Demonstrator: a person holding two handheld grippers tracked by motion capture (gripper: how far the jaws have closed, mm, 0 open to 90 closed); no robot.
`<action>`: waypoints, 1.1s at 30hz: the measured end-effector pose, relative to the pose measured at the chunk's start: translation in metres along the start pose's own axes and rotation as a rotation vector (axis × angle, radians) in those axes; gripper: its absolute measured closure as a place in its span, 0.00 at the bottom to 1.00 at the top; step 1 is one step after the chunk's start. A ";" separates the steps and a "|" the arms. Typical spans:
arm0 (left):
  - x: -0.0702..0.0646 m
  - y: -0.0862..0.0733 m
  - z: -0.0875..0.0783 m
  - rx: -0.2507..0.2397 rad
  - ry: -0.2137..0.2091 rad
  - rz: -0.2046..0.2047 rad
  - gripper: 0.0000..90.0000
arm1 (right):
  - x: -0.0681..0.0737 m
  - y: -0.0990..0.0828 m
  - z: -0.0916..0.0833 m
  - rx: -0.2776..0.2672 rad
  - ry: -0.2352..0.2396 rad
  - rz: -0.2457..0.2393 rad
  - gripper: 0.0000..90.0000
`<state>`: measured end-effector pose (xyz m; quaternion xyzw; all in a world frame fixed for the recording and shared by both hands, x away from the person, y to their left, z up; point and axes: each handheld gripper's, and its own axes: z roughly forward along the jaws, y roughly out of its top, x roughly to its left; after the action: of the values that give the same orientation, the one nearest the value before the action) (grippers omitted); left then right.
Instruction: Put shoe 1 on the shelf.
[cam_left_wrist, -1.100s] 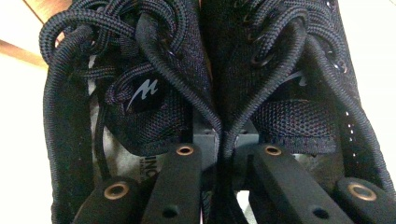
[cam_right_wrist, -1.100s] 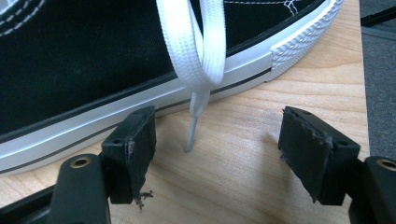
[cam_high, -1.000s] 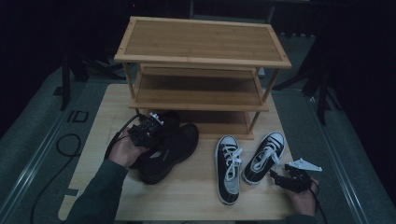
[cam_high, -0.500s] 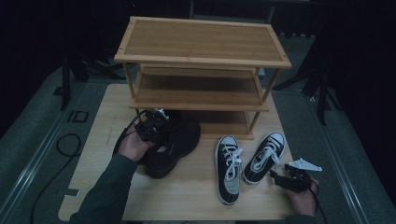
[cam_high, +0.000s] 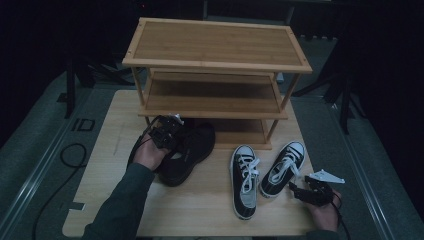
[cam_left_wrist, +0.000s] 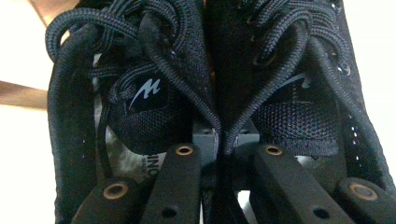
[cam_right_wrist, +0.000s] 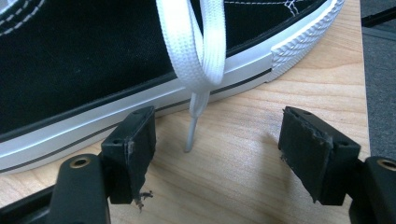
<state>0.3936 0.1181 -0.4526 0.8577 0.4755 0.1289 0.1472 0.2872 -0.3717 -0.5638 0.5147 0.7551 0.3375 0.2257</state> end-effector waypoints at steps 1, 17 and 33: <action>-0.001 0.001 0.001 0.002 0.011 0.001 0.94 | 0.000 0.000 0.000 0.000 0.000 0.000 0.30; -0.025 0.011 0.011 -0.004 0.104 -0.032 0.93 | 0.000 0.000 0.000 0.000 0.001 -0.001 0.30; -0.038 0.020 0.013 -0.040 0.054 -0.080 0.82 | 0.000 0.000 0.000 0.001 0.001 -0.002 0.30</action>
<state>0.3944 0.0744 -0.4606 0.8312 0.5104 0.1555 0.1563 0.2875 -0.3717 -0.5639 0.5139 0.7559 0.3371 0.2255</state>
